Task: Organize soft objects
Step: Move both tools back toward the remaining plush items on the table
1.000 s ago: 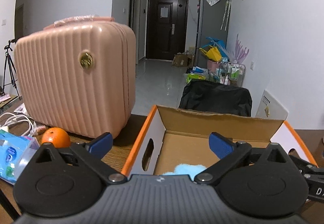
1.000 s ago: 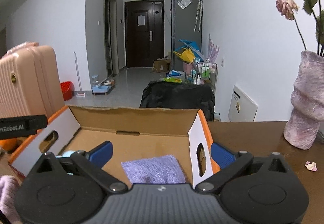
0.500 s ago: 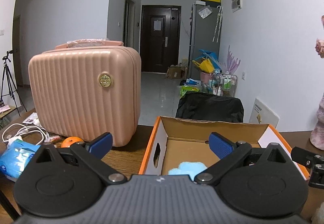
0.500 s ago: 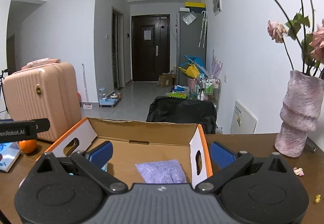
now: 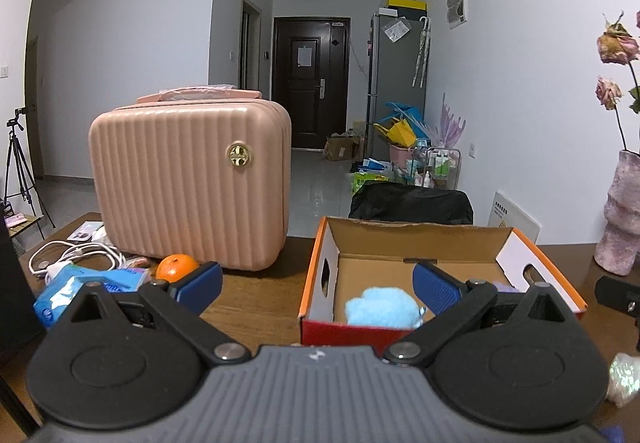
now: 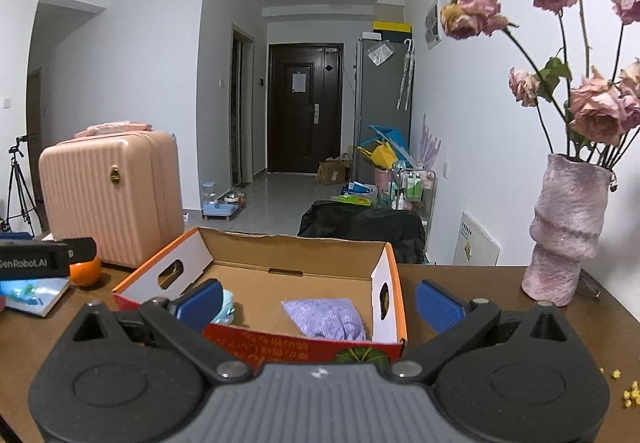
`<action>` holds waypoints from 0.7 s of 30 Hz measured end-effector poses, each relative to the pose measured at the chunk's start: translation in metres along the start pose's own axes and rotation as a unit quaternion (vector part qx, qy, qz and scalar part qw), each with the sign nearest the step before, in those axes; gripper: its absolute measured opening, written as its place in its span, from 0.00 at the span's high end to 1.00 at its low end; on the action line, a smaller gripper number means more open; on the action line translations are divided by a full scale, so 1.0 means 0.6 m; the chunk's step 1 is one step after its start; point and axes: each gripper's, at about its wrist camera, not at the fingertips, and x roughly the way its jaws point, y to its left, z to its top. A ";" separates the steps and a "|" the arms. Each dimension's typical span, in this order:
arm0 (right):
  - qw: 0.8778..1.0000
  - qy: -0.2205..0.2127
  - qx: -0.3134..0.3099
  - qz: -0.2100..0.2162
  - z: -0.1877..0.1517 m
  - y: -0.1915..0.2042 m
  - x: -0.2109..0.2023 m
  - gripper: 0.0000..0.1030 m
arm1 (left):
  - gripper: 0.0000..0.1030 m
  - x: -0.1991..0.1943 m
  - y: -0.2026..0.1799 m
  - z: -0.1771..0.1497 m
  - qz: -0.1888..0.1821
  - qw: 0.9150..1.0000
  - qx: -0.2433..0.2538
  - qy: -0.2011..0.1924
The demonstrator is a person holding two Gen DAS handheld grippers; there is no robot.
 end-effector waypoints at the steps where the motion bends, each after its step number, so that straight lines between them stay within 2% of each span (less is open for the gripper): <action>1: 1.000 -0.001 -0.001 0.001 -0.002 0.001 -0.009 0.00 | 0.00 -0.007 0.002 -0.004 -0.001 1.000 0.001 0.000; 13: 1.000 -0.003 -0.008 0.002 -0.037 0.018 -0.105 0.00 | 0.00 -0.100 0.021 -0.043 -0.008 1.000 0.013 0.007; 21: 1.000 0.009 -0.007 0.008 -0.079 0.036 -0.156 0.00 | 0.00 -0.166 0.030 -0.070 -0.018 1.000 0.012 0.003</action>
